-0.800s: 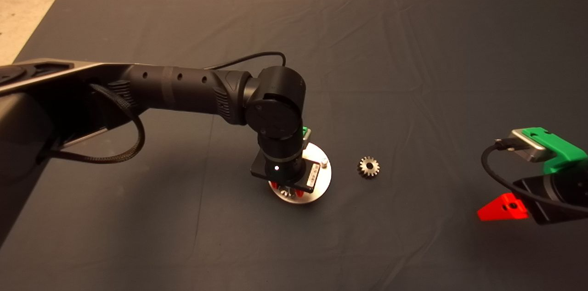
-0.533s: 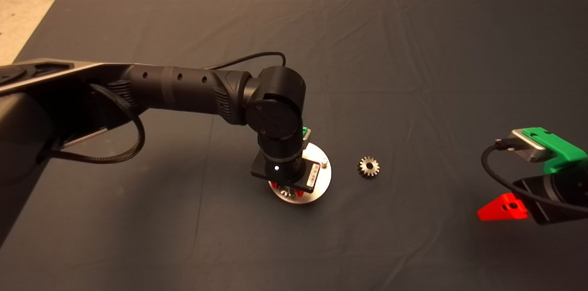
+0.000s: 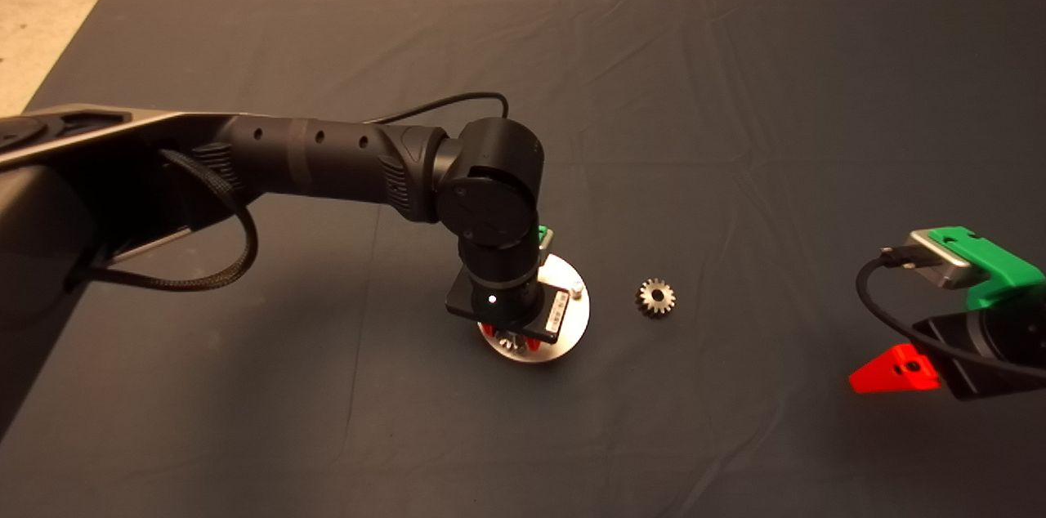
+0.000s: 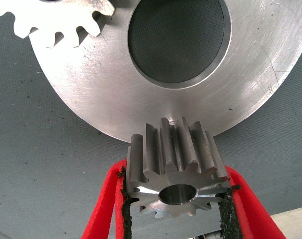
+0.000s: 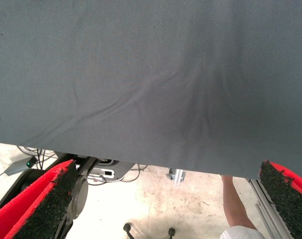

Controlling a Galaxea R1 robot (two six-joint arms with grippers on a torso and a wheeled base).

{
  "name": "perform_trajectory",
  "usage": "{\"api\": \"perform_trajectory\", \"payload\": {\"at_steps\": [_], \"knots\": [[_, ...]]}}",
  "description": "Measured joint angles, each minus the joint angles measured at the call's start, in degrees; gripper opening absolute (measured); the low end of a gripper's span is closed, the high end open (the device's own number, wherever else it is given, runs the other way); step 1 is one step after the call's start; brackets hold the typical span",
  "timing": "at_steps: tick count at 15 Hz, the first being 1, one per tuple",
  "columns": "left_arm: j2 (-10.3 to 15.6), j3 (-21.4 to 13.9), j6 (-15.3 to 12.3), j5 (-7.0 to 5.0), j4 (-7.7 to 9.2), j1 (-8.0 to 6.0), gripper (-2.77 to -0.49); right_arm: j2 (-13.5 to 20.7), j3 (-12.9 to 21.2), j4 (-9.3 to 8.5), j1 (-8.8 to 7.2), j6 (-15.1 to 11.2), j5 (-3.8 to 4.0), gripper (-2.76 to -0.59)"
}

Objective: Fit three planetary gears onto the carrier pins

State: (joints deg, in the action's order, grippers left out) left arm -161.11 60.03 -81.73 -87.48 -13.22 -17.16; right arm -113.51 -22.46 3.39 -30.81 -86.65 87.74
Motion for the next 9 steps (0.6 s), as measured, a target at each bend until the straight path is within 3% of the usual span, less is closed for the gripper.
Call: {"api": "perform_trajectory", "payload": {"at_steps": [9], "knots": [[0.4,-0.2,0.0,0.0,0.21,0.02,-2.44,0.0,0.0,0.0,0.02,0.0,-0.02,-0.62]]}}
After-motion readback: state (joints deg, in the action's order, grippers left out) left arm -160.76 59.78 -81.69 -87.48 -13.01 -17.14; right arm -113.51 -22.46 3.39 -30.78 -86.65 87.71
